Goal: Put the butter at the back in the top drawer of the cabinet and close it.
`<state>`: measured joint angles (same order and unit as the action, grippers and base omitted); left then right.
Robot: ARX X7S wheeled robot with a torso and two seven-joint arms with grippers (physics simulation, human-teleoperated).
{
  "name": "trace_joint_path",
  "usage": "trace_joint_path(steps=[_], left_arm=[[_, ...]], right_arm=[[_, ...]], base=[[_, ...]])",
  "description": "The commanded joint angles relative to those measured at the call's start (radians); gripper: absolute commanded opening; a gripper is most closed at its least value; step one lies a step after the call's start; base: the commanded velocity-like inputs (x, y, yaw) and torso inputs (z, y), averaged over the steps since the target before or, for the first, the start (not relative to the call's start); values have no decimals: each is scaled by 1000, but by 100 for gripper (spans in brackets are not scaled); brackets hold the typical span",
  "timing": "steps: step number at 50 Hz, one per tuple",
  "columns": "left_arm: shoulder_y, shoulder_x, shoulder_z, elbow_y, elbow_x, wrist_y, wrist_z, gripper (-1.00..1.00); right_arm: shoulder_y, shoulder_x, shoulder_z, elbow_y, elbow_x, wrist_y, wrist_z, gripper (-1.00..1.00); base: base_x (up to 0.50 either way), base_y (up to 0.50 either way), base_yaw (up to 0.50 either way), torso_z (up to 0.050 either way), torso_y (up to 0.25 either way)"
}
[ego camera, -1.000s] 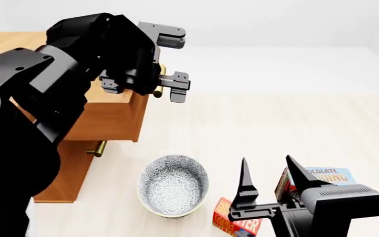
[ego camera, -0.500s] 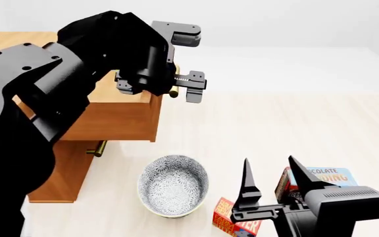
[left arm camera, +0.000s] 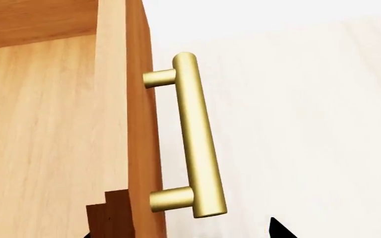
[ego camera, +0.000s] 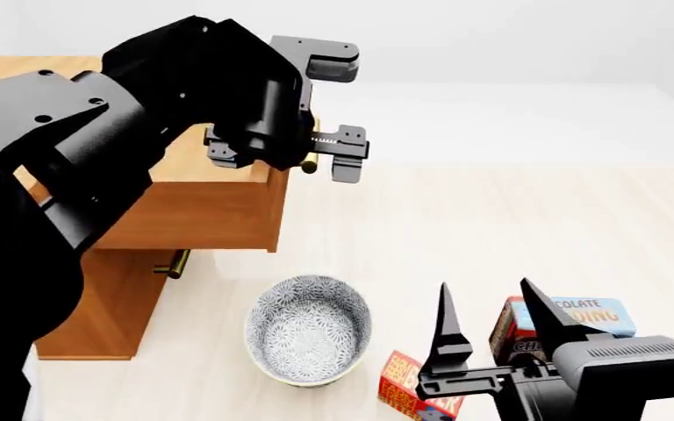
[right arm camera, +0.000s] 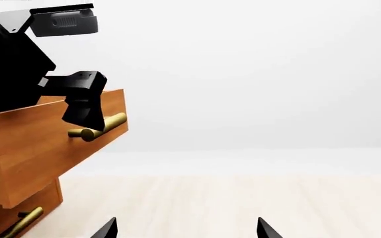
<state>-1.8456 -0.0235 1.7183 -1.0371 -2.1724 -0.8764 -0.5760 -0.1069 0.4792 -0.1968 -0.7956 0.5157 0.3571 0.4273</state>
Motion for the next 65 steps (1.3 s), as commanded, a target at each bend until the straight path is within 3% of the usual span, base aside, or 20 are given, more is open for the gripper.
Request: trace_joint_path(steps=[1,15,28,32,40,49,58,65], left_arm=[[-21,23,-90,60,-76,44,18,100],[-109,23,-110,143,107,241,-44,100],[-205,21,-110,197,177,402,-110,100],[-226,-55,-115,372,219,458,-192,100],[-242,-312,-129,870,325,551,-374,100],[-256,-575,-132,1288,412,561,-507,100],[-225,-778,-114,1503,455,552,-540,100],[-176,-874,-107,1583,528,583,-516,100]], right_arm=[[-13,6,7,4,2,-17,-3,100],[-6,3,-8,11,-3,-17,-1,100],[-1,5,-18,-2,-6,-7,9,100],[-4,11,-14,-12,-2,-6,12,100],[1,34,10,-39,16,12,25,100],[26,62,13,-63,36,46,25,100],[90,117,63,-61,259,154,9,100],[146,189,113,-40,414,185,-60,100]], base=[[0,0,0,0,0],[0,-1,-1,0,3],[0,0,-1,0,1],[0,0,0,0,0],[0,0,0,0,0],[0,0,0,0,0],[0,0,0,0,0],[0,0,0,0,0]])
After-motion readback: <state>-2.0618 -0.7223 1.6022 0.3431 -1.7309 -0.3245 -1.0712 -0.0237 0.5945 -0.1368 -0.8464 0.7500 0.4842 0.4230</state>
